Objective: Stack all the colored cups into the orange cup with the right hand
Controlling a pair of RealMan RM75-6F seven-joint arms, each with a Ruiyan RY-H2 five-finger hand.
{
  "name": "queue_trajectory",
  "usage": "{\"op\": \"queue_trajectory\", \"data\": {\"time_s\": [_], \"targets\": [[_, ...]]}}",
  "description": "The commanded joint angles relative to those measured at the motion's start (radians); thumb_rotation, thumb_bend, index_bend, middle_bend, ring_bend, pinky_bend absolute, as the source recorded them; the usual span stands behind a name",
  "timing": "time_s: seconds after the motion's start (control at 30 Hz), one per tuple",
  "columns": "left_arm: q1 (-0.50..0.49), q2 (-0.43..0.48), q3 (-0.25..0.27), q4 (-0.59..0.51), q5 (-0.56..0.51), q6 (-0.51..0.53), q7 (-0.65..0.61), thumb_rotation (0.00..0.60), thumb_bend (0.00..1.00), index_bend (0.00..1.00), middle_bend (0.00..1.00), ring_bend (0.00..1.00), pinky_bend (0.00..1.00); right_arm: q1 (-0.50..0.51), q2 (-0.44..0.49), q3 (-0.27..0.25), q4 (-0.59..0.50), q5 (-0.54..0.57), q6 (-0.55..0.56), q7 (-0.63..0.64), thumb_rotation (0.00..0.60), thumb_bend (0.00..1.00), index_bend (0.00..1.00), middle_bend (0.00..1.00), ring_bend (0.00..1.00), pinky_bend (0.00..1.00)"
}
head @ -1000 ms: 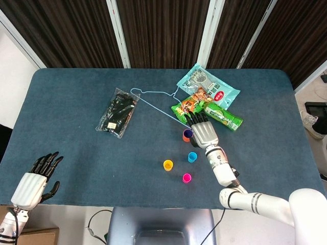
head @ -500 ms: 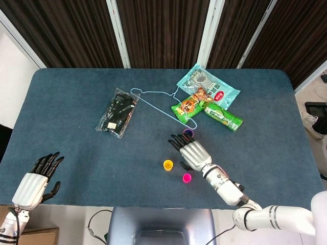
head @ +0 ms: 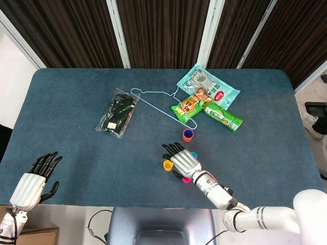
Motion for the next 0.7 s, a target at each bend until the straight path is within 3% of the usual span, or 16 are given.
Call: {"op": "queue_trajectory", "data": {"time_s": [0.03, 0.43, 0.57, 0.7], "targets": [[0.002, 0.002, 0.000, 0.000, 0.000, 0.003, -0.004, 0.600, 0.46, 0.00, 0.00, 0.00, 0.11, 0.003, -0.022, 0.003, 0.019, 0.008, 0.013, -0.011, 0.600, 0.50, 0.42, 0.00, 0.00, 0.00], [0.005, 0.007, 0.001, 0.000, 0.003, 0.010, -0.011, 0.600, 0.46, 0.00, 0.00, 0.00, 0.11, -0.016, -0.041, 0.041, 0.029, 0.011, 0.101, -0.005, 0.600, 0.50, 0.58, 0.03, 0.00, 0.00], [0.004, 0.005, 0.001, -0.001, 0.004, 0.008, -0.008, 0.600, 0.46, 0.00, 0.00, 0.00, 0.11, -0.037, -0.022, 0.093, 0.033, -0.022, 0.176, 0.050, 0.600, 0.50, 0.59, 0.03, 0.00, 0.00], [0.004, 0.004, 0.002, -0.002, 0.003, 0.006, -0.004, 0.600, 0.46, 0.00, 0.00, 0.00, 0.11, -0.045, -0.035, 0.153, 0.106, -0.028, 0.254, 0.065, 0.600, 0.50, 0.58, 0.04, 0.00, 0.00]]}}
